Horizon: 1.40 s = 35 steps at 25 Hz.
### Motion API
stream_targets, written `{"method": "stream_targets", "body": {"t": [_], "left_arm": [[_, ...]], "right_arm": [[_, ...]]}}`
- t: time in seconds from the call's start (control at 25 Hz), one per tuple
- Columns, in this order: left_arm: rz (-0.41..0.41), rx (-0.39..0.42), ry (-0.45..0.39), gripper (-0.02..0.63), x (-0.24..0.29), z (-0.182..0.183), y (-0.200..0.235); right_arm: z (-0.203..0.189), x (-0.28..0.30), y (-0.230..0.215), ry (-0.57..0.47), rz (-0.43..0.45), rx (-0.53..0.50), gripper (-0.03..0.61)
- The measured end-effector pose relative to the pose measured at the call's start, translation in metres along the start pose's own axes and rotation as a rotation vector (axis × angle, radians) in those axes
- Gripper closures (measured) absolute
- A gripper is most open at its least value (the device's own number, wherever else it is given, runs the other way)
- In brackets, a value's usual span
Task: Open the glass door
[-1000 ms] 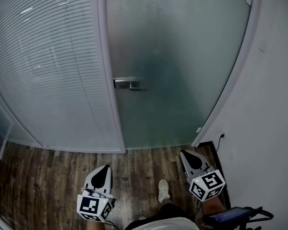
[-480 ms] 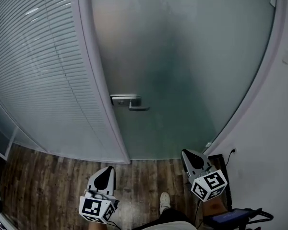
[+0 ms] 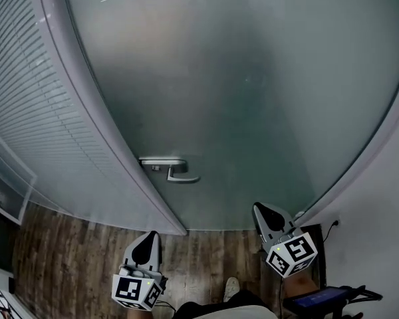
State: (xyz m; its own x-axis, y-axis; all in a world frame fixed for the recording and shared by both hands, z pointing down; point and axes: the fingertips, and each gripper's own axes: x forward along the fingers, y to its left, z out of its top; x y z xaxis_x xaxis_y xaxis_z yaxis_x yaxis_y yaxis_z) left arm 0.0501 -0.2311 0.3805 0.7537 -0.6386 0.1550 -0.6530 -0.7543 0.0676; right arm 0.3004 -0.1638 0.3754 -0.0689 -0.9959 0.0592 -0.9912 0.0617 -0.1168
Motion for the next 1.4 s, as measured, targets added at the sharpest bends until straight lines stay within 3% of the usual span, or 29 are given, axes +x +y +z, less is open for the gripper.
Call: {"method": "stream_targets", "body": {"t": [0.36,0.56,0.8,1.0,1.16,1.4], "left_arm": [[-0.03,0.003,0.002,0.614,0.045,0.001,0.022],[-0.115,-0.001,-0.006,0.614,0.07,-0.002,0.053],[-0.217,0.009,-0.028,0.614,0.079,0.01,0.099],[-0.251,0.027,-0.04,0.614,0.088,0.002,0.13],[-0.277,0.012,-0.04,0.614,0.088,0.002,0.134],[-0.26,0.006,-0.03,0.614,0.089,-0.001,0.129]], "right_arm": [[-0.013,0.05,-0.004,0.034,0.041,-0.026,0.578],[-0.015,0.074,0.006,0.049,-0.022,-0.052,0.577],[-0.007,0.092,0.033,0.082,-0.162,-0.091,0.577],[-0.015,0.112,0.055,0.081,-0.191,-0.107,0.577],[-0.016,0.118,0.062,0.117,-0.186,-0.116,0.577],[-0.031,0.135,0.059,0.165,-0.099,-0.096,0.577]]}}
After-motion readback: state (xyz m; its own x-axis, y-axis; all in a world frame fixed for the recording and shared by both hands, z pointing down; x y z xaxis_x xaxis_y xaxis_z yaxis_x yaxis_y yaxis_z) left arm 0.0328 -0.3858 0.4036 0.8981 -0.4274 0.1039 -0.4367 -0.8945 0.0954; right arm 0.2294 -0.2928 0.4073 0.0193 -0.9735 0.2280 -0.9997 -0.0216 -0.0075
